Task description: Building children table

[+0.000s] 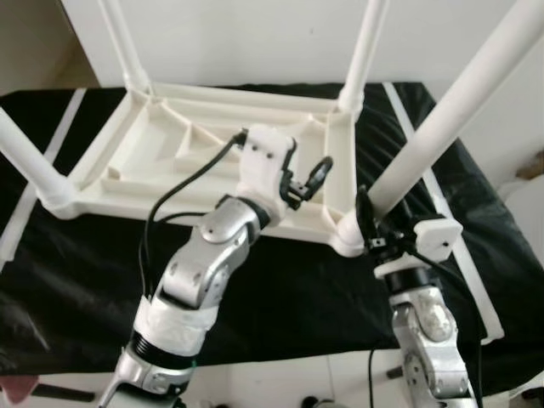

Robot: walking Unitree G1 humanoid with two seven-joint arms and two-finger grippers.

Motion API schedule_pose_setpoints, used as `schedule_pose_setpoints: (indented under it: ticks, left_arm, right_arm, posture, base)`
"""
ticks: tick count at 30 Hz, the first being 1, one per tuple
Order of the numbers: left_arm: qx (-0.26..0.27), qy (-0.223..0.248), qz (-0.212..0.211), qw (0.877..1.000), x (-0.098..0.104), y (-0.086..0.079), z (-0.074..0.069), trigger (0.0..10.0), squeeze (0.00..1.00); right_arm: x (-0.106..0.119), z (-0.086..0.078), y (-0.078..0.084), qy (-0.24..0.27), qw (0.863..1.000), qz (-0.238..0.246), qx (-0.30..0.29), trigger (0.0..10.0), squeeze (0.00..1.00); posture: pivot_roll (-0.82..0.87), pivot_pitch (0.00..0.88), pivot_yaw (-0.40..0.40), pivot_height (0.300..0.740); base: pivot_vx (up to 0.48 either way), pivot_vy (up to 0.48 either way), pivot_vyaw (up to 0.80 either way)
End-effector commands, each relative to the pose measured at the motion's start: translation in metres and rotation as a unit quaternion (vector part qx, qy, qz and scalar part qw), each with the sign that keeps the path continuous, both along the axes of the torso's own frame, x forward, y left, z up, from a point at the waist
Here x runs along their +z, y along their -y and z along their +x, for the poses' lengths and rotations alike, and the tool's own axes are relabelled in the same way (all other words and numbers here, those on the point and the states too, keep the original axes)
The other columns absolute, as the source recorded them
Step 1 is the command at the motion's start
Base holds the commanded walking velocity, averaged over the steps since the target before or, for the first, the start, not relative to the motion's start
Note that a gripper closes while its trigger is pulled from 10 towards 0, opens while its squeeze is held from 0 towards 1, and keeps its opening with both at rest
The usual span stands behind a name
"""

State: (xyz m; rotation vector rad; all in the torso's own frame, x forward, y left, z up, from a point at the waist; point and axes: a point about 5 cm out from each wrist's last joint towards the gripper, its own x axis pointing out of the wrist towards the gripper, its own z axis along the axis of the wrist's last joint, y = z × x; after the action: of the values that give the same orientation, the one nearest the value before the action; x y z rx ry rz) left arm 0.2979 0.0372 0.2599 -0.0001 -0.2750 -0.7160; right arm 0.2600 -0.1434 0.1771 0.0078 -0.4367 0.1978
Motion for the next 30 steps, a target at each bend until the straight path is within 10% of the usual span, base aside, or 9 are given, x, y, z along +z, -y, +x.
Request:
schedule_pose_setpoints:
  ticks: [1, 19, 30]
  left_arm:
    - [-0.042, 0.002, 0.010, 0.999, 0.001, 0.006, -0.004, 10.0, 0.00]
    - [-0.035, 0.009, 0.013, 0.999, 0.003, 0.003, -0.001, 10.0, 0.00]
    - [-0.035, 0.006, 0.008, 0.999, 0.002, 0.004, -0.003, 10.0, 0.00]
  right_arm:
    - [-0.035, 0.004, -0.002, -0.102, 0.994, -0.037, -0.008, 10.0, 0.00]
    - [-0.036, 0.015, -0.007, -0.156, 0.985, -0.063, 0.045, 10.0, 0.00]
    - [-0.035, 0.018, -0.015, -0.176, 0.982, -0.005, -0.072, 10.0, 0.00]
  posture:
    - [-0.14, 0.174, 0.026, 0.740]
    - [-0.13, 0.166, 0.020, 0.740]
    - [-0.14, 0.169, 0.017, 0.740]
  base:
    - [0.000, 0.000, 0.00]
    - [0.000, 0.000, 0.00]
    - [0.000, 0.000, 0.00]
